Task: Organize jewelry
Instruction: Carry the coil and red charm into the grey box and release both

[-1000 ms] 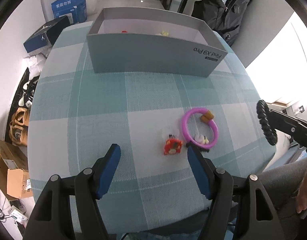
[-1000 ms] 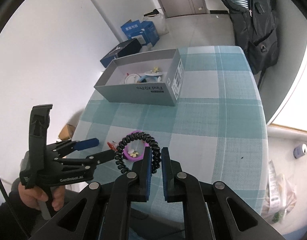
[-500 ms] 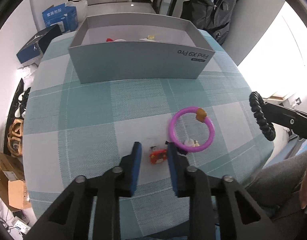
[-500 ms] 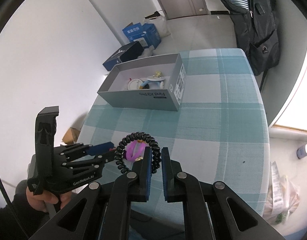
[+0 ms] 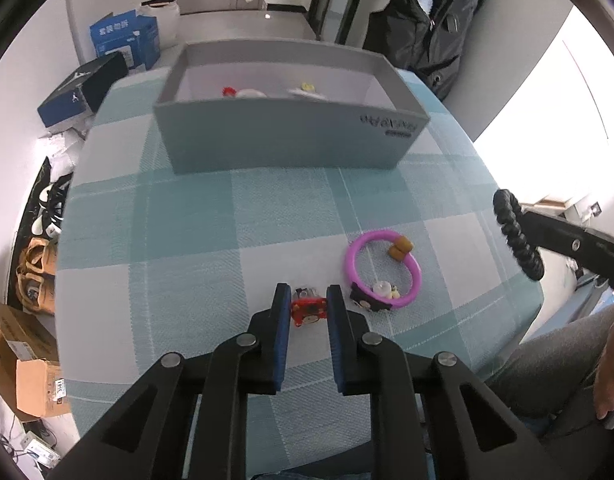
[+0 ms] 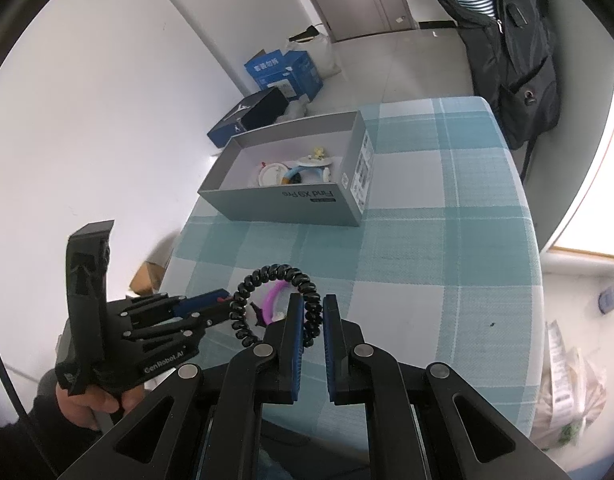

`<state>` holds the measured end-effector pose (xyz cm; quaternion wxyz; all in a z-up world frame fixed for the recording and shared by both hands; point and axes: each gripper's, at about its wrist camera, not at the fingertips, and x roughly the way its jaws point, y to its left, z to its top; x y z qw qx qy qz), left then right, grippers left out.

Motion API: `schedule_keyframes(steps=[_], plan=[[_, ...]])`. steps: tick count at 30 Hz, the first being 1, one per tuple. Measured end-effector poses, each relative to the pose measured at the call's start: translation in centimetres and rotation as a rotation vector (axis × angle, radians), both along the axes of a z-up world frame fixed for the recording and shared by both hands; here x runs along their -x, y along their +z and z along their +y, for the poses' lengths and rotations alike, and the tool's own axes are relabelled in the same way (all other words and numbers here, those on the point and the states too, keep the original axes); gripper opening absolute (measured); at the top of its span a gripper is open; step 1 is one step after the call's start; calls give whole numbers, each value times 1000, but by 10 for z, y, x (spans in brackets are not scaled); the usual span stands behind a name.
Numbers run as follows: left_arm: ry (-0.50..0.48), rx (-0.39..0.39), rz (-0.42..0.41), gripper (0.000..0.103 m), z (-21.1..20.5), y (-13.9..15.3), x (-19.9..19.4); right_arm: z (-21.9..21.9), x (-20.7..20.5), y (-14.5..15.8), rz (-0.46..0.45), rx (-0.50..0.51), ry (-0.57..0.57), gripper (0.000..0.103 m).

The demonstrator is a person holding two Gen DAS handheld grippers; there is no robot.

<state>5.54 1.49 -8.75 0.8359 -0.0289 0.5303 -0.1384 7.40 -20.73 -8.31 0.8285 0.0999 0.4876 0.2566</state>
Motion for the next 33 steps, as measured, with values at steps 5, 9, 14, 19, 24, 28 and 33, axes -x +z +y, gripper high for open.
schedule_keyframes(steps=[5,9,14,19,24,28,33], plan=[[41,23,-38,13,7,18,-2,3,-2,3,6,-21,2,9],[92,48,-66,13,10,32,-10,9,-8,10,4,-36,9,9],[121,84,-78,13,12,46,-25,18,-24,28,-21,-48,17,9],[121,116,-109,13,13,67,-38,26,-43,43,-22,-68,30,9],[115,130,-128,13,17,85,-55,34,-71,56,-25,-79,44,9],[132,154,-95,13,21,81,-74,43,-92,69,-57,-56,67,9],[134,197,-32,13,24,69,-104,54,-126,74,-79,-28,93,9]])
